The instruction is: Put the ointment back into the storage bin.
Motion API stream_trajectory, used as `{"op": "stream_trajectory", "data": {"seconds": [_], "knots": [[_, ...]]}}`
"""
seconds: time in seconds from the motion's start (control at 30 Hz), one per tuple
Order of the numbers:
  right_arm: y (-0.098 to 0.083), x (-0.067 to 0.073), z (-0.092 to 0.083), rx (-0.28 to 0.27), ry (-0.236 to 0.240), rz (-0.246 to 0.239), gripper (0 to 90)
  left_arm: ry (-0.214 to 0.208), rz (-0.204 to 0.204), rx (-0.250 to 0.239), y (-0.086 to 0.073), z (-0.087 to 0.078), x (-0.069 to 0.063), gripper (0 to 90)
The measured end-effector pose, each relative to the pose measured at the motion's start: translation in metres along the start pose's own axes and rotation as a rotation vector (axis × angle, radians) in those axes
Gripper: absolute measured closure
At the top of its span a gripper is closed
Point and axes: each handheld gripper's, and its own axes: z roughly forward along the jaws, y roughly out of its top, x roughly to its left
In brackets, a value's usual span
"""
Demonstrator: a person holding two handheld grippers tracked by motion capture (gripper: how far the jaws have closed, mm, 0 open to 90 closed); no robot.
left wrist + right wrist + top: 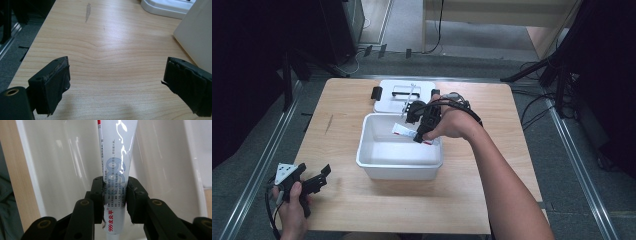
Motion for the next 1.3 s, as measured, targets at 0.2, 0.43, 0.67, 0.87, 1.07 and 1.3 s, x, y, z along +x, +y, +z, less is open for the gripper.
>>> {"op": "stream_trajectory", "data": {"seconds": [0.2, 0.43, 0.67, 0.87, 1.07, 1.3], "knots": [[-0.002, 0.002, 0.006, 0.003, -0.005, -0.085, 70.8, -0.001, -0.001, 0.001, 0.000, 0.000, 0.000, 7.4], [-0.004, 0.010, 0.017, 0.024, -0.002, -0.170, 70.9, 0.002, -0.002, -0.004, 0.000, -0.001, 0.000, 7.4], [-0.007, 0.007, 0.035, 0.043, 0.005, -0.171, 70.9, -0.001, -0.001, -0.003, 0.000, 0.000, 0.000, 7.4], [-0.006, 0.009, 0.045, 0.079, -0.001, -0.183, 70.8, -0.002, -0.003, -0.003, 0.000, -0.001, 0.000, 7.4], [-0.005, 0.011, 0.053, 0.105, -0.007, -0.196, 70.8, -0.001, -0.003, 0.000, 0.000, 0.000, 0.001, 7.4], [-0.001, 0.015, 0.063, 0.160, -0.030, -0.216, 70.7, -0.002, -0.002, -0.002, 0.000, -0.001, 0.001, 7.4]]}}
